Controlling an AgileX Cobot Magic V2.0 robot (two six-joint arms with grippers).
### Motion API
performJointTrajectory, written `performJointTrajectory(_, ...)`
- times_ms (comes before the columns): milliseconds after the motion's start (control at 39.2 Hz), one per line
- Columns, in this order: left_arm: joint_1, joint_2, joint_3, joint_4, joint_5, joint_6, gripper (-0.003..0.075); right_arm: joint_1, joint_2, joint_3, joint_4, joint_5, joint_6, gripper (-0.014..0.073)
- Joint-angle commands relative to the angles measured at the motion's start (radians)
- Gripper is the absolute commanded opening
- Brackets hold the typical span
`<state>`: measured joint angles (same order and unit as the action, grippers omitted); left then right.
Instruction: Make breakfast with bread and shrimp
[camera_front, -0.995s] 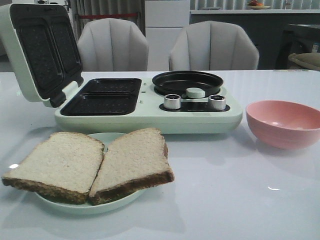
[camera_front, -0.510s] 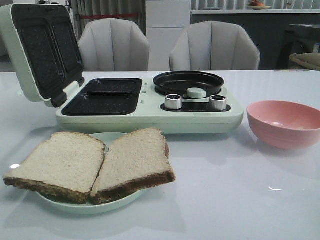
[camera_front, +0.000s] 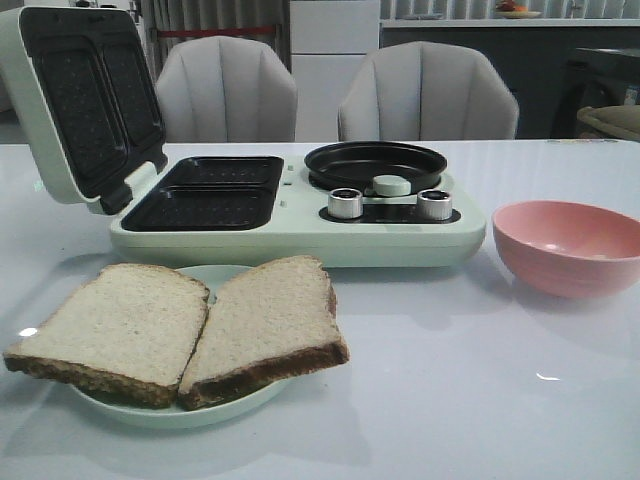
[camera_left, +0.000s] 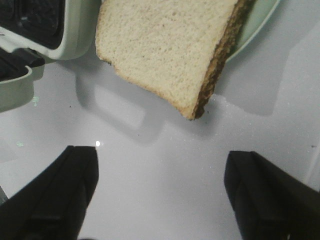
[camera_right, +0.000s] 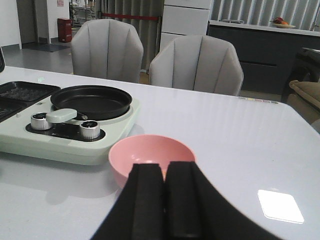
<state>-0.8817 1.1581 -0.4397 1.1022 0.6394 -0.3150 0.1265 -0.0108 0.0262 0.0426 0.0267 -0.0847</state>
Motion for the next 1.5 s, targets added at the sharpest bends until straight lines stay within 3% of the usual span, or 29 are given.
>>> performJointTrajectory(0,-0.008,0.082,-0.075,0.067,0.019,-0.051,0.0566,-0.004,-0.022,-0.016,-0.003,-0.086,-0.006,0.0125)
performJointTrajectory(357,-0.008,0.269,-0.142,0.109,0.021,-0.069,0.0566,-0.004,-0.022,-0.016,-0.003,-0.086,-0.006,0.0125)
performJointTrajectory(1224,0.063,0.296,-0.108,0.204,-0.18,-0.069,0.0566,-0.004,-0.022,-0.016,-0.003,-0.086,-0.006,0.0125)
performJointTrajectory(1479,0.093,0.36,-0.11,0.255,-0.148,-0.069,0.0566,-0.004,-0.022,-0.016,-0.003,-0.086,-0.006,0.0125)
